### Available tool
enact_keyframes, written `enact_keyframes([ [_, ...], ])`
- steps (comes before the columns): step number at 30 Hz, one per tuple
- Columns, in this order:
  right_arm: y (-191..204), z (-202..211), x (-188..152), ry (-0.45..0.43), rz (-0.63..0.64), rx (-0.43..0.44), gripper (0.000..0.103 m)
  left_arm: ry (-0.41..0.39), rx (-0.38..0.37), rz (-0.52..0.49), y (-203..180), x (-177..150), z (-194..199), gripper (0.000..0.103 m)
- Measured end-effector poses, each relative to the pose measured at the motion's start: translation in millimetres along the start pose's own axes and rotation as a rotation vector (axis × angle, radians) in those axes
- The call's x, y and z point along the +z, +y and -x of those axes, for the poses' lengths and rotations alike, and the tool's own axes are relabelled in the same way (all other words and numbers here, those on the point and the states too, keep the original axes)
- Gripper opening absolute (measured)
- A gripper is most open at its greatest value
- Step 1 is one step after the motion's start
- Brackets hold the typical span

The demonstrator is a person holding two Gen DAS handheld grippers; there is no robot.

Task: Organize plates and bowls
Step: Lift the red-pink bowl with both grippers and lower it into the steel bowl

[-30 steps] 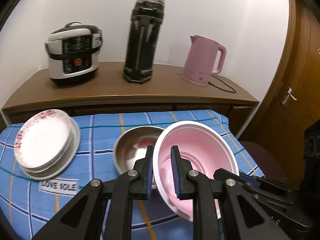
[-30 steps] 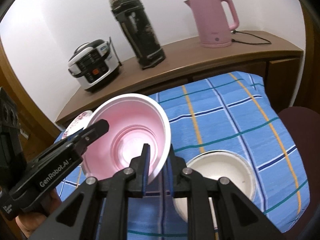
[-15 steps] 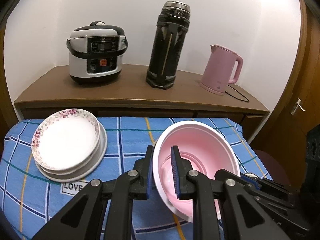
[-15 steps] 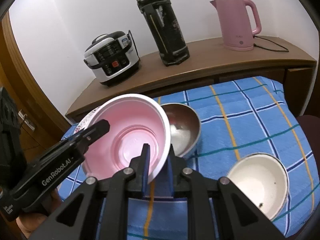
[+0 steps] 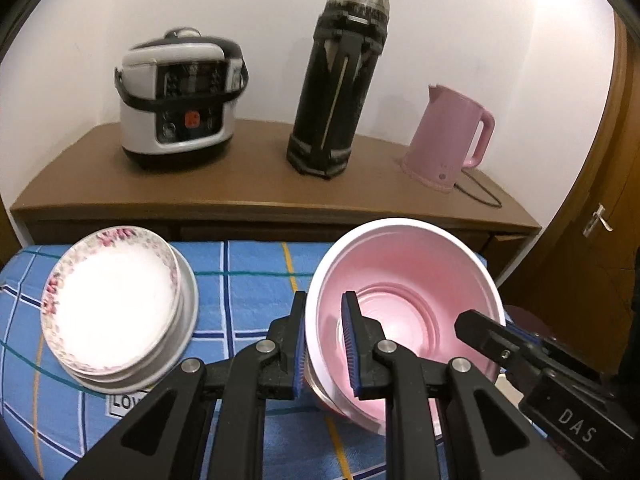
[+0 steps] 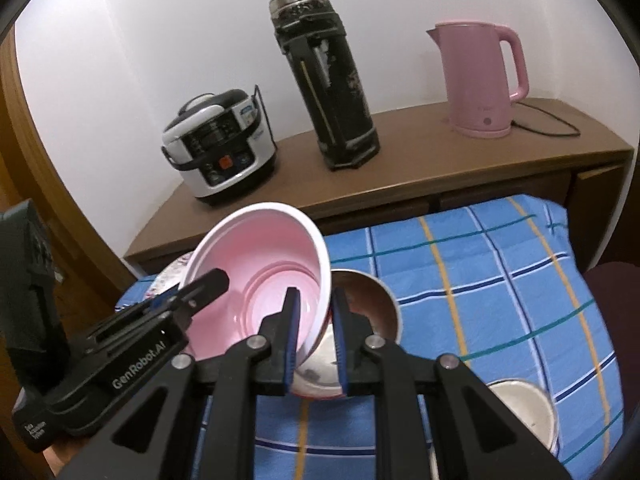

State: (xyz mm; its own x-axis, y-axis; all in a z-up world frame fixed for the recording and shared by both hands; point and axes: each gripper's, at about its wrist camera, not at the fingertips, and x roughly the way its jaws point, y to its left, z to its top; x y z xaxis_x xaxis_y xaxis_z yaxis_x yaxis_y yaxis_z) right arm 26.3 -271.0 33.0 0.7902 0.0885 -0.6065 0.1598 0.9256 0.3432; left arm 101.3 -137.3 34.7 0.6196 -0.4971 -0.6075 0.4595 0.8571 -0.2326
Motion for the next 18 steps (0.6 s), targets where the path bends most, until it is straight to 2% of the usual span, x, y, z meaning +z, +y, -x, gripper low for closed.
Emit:
enact_keyframes([
  [11,-23,-31,-13,0.099,-0.042,-0.012,0.016,0.084,0.049,-0.019,-3,-14,-34,0.018],
  [18,-29,-44,-22,0.146,-0.058,-0.014,0.016,0.107,0.061,-0.021,-3,-19,-43,0.018],
])
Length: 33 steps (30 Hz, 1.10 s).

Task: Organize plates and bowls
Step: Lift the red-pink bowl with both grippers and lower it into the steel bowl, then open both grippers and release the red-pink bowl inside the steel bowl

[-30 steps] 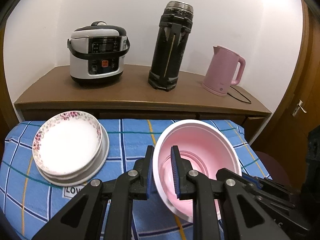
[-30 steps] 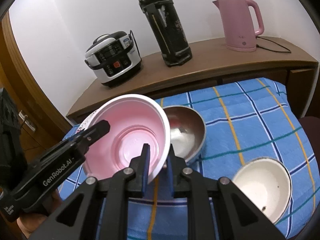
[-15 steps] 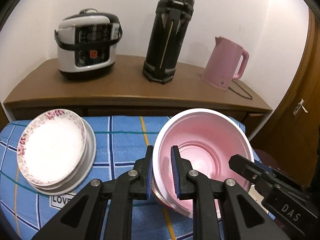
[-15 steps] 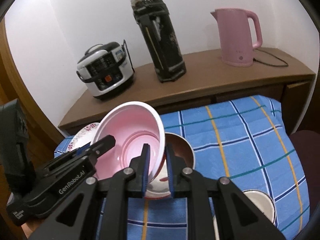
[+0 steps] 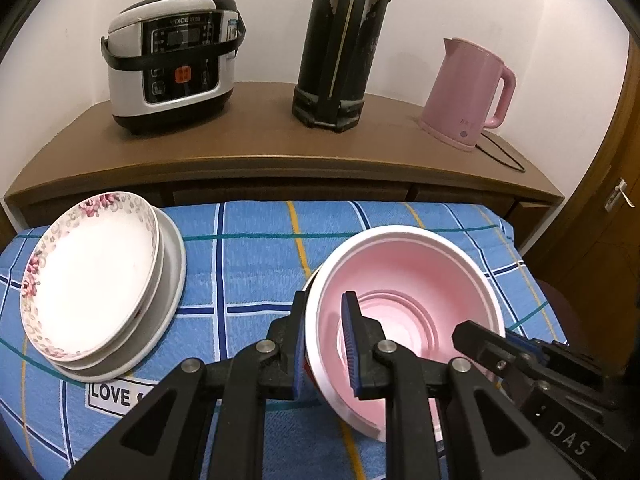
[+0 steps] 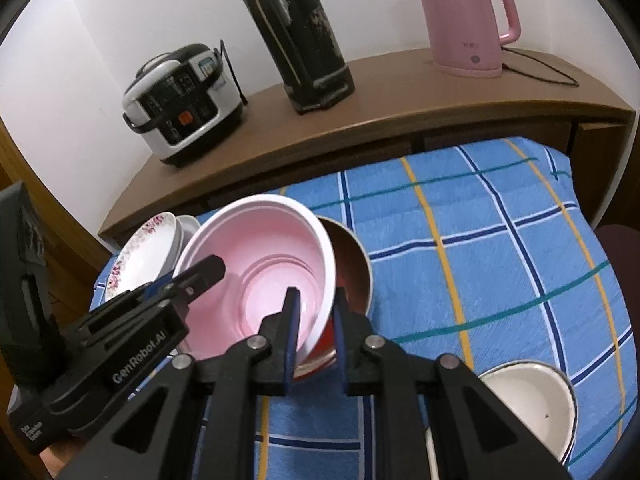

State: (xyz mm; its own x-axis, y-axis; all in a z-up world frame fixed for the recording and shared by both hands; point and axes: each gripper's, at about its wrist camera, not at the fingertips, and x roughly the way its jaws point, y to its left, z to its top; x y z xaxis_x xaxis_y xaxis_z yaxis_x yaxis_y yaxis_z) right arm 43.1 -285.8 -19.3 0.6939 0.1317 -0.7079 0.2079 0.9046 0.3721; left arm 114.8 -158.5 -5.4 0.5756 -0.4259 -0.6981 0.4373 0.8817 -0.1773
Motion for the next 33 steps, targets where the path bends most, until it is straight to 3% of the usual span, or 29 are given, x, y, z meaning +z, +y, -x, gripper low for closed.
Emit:
enact_keyframes([
  [16,3,-7,-1,0.014,0.029,-0.039,0.019,0.001,0.026,-0.031,-6,-3,-4,0.019],
  [18,3,-7,-1,0.010,0.024,-0.020,0.028,-0.004,0.040,-0.045,-8,-3,-4,0.019],
  [25,11,-4,-2,-0.026,0.067,-0.051,0.040,-0.040,0.119,-0.064,-6,-1,1,0.019],
  [31,5,3,0,-0.062,0.029,-0.023,0.041,-0.070,0.085,-0.014,3,1,11,0.019],
  [33,3,8,1,-0.088,0.013,-0.034,0.048,-0.084,0.082,-0.014,2,1,15,0.022],
])
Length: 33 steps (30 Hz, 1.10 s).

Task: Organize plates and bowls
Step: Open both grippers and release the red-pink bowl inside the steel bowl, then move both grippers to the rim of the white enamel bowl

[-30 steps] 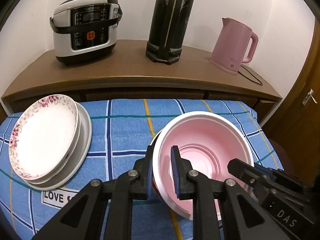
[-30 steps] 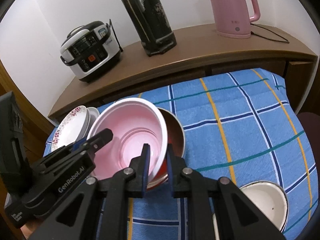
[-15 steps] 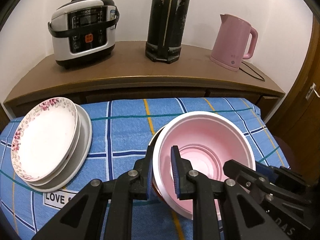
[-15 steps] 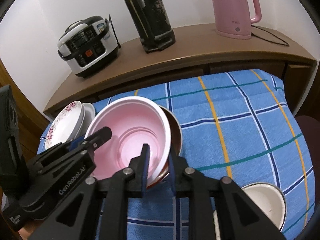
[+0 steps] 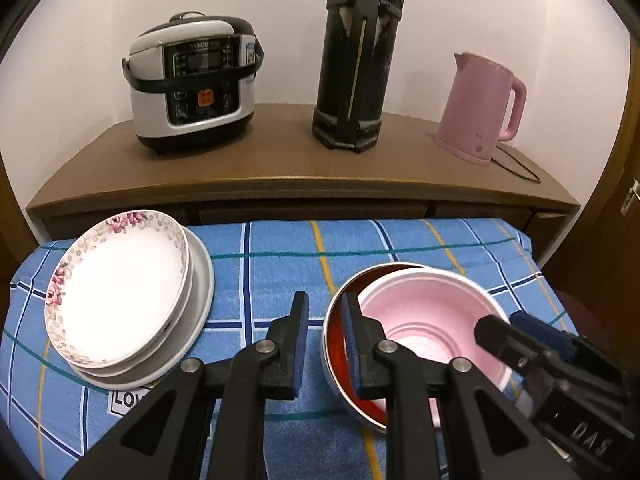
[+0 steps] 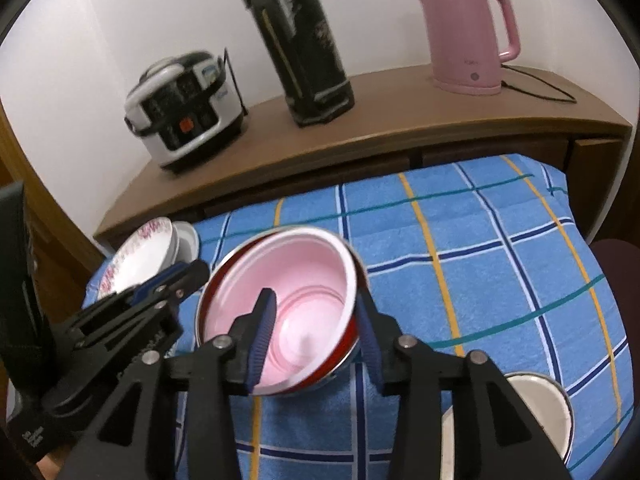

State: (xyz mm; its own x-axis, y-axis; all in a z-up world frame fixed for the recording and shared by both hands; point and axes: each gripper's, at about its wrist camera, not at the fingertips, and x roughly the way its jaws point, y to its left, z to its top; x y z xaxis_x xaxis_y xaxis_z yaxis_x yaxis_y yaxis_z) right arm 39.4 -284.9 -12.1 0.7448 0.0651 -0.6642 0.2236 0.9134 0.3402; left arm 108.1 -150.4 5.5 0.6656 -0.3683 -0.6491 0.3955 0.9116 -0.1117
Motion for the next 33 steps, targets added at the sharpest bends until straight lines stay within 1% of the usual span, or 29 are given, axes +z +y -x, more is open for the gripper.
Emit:
enact_keyframes([
  [1,-1,2,1,-0.011,-0.005,-0.008,0.051,-0.011,0.000,0.000,0,0,3,0.027],
  [2,-2,5,1,-0.023,-0.011,-0.014,0.055,-0.019,0.000,0.002,0,-1,5,0.030],
  [3,-4,8,1,-0.036,-0.022,-0.019,0.058,-0.026,0.000,0.005,0,-1,7,0.038],
  [4,-5,10,1,-0.042,-0.029,-0.021,0.058,-0.035,0.003,0.008,1,-2,10,0.047],
  [6,-10,15,0,-0.055,-0.050,-0.025,0.058,-0.055,0.016,0.016,3,-4,16,0.054],
  [9,-18,24,-3,-0.082,-0.085,-0.036,0.058,-0.074,0.034,0.039,11,-6,24,0.054],
  [13,-25,34,-10,-0.097,-0.112,-0.039,0.058,-0.079,0.050,0.067,21,-10,31,0.054],
  [20,-28,43,-24,-0.099,-0.103,-0.058,0.059,-0.058,0.050,0.059,18,-23,33,0.054],
  [22,-26,39,-25,-0.079,-0.088,-0.056,0.060,-0.053,0.050,0.062,18,-26,34,0.054],
  [25,-21,32,-27,-0.080,-0.046,-0.102,0.060,-0.053,0.056,0.064,19,-28,37,0.054],
  [30,-25,18,-29,-0.056,-0.059,-0.130,0.060,-0.054,0.068,0.073,23,-29,40,0.054],
  [33,-24,14,-29,-0.052,-0.055,-0.131,0.060,-0.049,0.070,0.079,24,-30,39,0.054],
])
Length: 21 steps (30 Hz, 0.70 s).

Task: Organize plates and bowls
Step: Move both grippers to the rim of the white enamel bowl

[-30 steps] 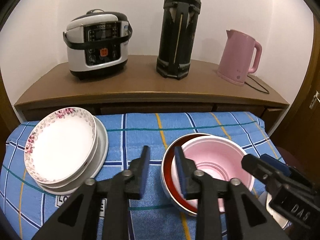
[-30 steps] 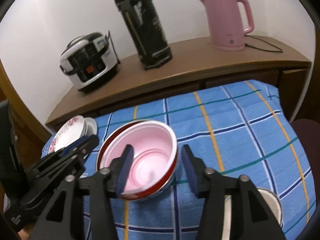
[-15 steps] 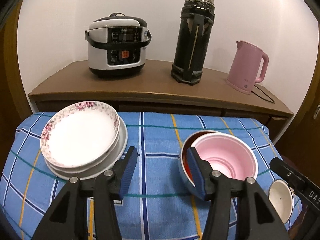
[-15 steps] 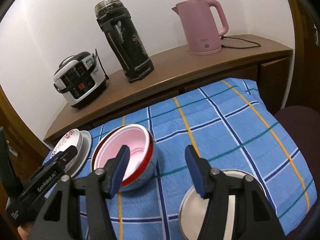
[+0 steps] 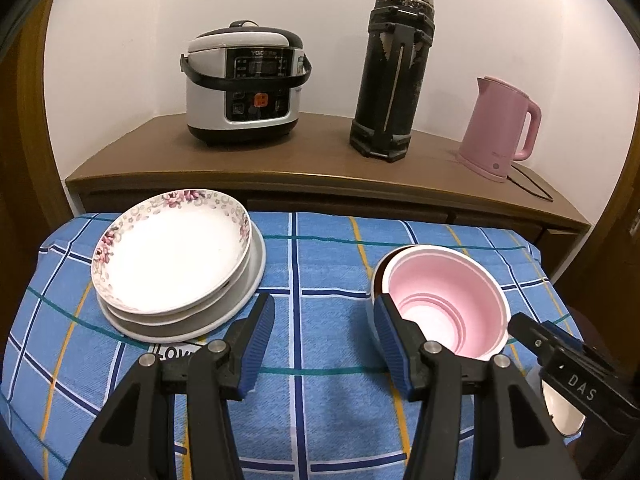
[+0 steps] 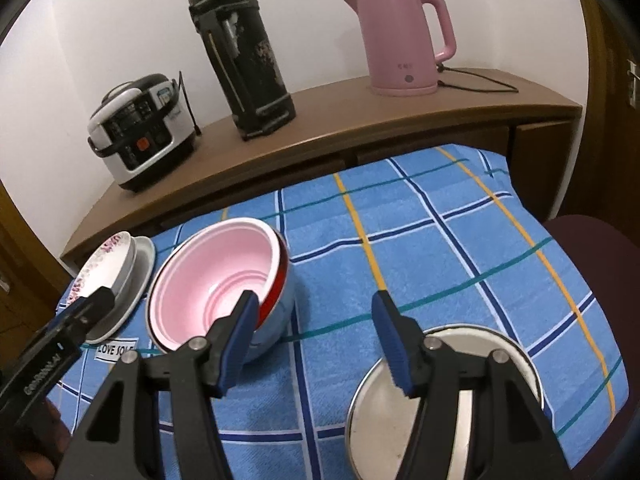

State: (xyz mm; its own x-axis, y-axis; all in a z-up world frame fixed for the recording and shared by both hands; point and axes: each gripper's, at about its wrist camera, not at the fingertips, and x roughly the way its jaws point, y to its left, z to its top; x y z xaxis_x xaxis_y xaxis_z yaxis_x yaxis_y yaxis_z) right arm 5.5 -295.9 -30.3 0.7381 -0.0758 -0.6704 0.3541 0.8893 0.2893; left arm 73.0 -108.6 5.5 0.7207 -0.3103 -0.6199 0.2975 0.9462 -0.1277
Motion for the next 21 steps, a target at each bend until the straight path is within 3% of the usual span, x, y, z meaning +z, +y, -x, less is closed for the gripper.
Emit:
enact_keyframes([
  [11,2,-13,1,0.000,-0.007,0.046,0.060,0.005,0.009,0.008,5,-1,1,0.054],
  [21,-1,33,8,-0.089,-0.003,0.068,0.060,-0.005,0.009,-0.025,-5,-5,6,0.054],
])
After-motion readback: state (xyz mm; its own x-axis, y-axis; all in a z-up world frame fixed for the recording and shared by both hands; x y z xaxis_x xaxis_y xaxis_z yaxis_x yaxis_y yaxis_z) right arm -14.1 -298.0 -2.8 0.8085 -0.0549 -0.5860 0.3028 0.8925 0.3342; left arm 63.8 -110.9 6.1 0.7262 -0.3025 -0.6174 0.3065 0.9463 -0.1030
